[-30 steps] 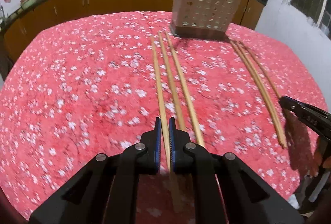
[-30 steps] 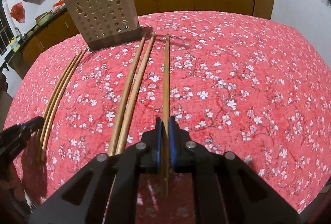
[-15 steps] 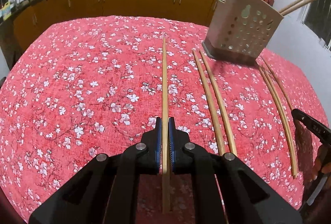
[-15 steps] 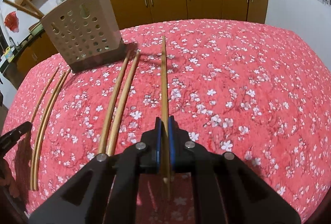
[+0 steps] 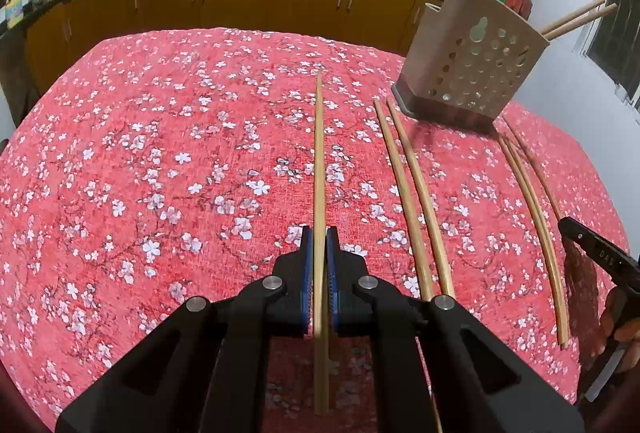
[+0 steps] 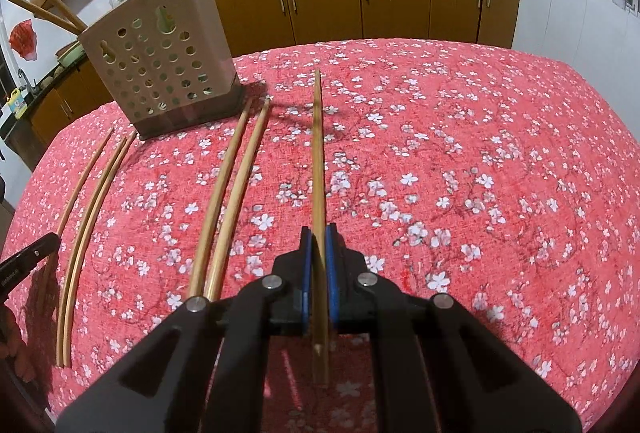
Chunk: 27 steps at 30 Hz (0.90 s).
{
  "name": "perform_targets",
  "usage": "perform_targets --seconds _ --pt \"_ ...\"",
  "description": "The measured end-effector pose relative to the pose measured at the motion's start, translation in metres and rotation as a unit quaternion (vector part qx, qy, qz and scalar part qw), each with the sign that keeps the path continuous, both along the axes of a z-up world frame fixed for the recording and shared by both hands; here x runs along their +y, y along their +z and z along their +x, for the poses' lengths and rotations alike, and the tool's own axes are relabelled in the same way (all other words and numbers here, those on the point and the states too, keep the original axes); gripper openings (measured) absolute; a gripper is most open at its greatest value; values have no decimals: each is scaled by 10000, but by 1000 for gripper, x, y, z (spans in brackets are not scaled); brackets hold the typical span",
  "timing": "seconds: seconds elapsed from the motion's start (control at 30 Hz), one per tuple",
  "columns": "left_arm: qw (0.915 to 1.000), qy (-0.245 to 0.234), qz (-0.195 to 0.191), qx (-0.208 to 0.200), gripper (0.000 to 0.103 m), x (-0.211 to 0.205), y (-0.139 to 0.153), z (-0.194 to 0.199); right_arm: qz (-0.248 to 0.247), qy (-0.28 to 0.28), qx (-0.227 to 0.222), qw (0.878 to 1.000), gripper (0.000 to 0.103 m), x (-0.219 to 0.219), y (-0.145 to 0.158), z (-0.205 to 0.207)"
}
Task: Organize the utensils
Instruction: 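Hold the grasped chopsticks against the tablecloth with both tools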
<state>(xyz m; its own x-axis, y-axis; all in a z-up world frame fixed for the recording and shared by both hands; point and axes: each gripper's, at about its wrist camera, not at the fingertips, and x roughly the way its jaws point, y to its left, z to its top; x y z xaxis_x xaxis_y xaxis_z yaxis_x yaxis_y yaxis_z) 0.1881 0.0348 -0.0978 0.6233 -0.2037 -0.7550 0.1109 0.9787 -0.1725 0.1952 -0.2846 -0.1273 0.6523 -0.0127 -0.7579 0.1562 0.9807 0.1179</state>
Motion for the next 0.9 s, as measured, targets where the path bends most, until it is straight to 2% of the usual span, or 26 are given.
perform_targets --seconds 0.73,0.8,0.9 --pt "9999 35 -132 22 8 -1 1 0 51 -5 -11 10000 8 -1 0 0" --pt "9999 32 -112 19 8 0 1 0 37 -7 -9 10000 8 -2 0 -1" --pt "9999 26 122 0 8 -5 2 -5 -33 5 4 10000 9 1 0 -5"
